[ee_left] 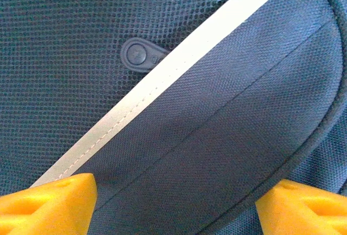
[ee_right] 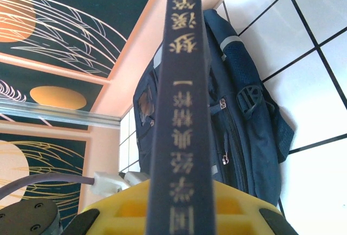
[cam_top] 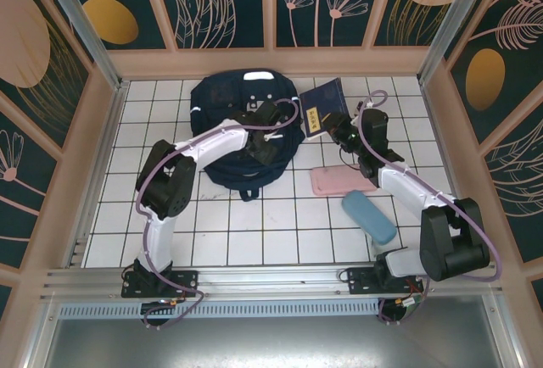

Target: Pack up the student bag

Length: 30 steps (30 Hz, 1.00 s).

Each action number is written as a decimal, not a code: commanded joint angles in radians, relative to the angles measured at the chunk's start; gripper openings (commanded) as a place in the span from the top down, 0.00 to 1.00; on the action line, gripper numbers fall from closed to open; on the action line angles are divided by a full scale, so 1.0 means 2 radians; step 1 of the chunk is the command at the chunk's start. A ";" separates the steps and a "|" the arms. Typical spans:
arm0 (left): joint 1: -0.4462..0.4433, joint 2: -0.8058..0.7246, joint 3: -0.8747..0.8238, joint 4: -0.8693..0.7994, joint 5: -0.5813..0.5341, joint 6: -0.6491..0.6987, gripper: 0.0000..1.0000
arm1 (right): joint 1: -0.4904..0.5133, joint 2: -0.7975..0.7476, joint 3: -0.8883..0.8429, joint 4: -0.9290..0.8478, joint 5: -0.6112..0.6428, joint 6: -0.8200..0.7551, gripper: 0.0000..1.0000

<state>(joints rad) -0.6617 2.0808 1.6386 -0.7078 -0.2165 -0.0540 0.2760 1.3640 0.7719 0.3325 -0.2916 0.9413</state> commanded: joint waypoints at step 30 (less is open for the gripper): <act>0.004 -0.050 0.108 0.090 -0.173 0.000 1.00 | 0.021 -0.094 -0.065 -0.081 0.003 0.013 0.97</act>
<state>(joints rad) -0.6689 2.0712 1.8103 -0.6548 -0.4187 0.0093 0.3000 1.2186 0.6689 0.2176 -0.2886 0.9600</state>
